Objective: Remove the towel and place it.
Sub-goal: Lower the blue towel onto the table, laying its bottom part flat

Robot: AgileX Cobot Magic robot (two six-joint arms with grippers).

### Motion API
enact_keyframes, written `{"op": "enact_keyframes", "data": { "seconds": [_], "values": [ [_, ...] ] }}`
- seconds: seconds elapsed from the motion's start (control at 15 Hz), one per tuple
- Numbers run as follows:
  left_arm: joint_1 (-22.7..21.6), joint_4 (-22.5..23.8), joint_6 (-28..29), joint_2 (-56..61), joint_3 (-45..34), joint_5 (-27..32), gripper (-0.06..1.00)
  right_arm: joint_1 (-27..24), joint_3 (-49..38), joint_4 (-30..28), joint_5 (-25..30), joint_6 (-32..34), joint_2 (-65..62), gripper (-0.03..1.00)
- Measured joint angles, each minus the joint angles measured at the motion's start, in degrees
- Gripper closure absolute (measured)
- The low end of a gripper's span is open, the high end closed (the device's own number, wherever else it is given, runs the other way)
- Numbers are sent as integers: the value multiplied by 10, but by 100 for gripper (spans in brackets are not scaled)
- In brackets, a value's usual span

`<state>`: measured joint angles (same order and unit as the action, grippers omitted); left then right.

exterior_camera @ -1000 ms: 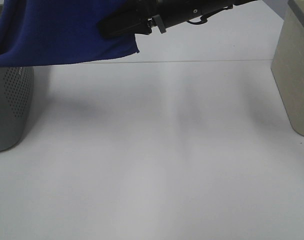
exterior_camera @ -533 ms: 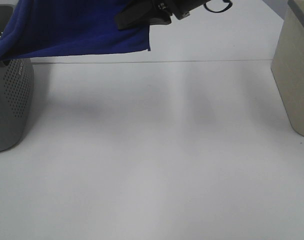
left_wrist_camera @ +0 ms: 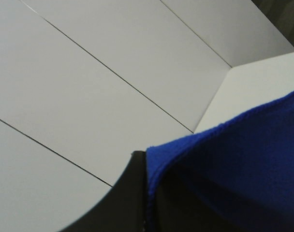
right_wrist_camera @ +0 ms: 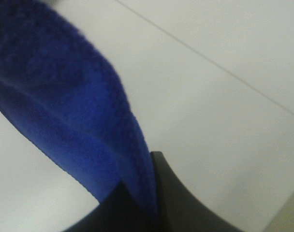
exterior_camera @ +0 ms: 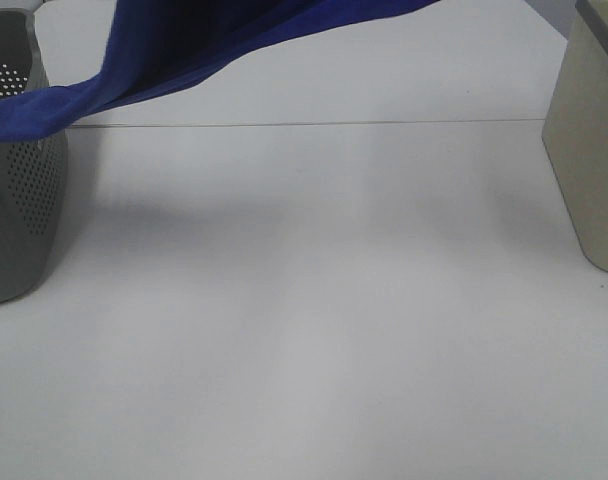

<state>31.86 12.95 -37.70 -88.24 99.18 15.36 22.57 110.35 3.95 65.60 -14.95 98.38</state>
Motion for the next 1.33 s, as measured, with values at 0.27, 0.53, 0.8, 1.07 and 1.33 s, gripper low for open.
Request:
{"op": "enact_keyframes", "data": {
  "seconds": [0.27,0.53,0.8,1.07,1.33],
  "values": [
    [-5,1,0,0,0,-96,94,0,115,-104,32,5,-1,95],
    [-42,-14,34,-17,0,-173,94,0,142,-179,-34,4,-1,95],
    [-62,-22,81,-36,-1,-198,94,0,142,-189,-147,4,-1,95],
    [-62,-22,85,-60,-1,-265,94,0,142,-191,-229,5,4,95],
    [-74,-22,84,-102,38,-292,94,0,142,-193,-276,5,33,95]
  ]
}}
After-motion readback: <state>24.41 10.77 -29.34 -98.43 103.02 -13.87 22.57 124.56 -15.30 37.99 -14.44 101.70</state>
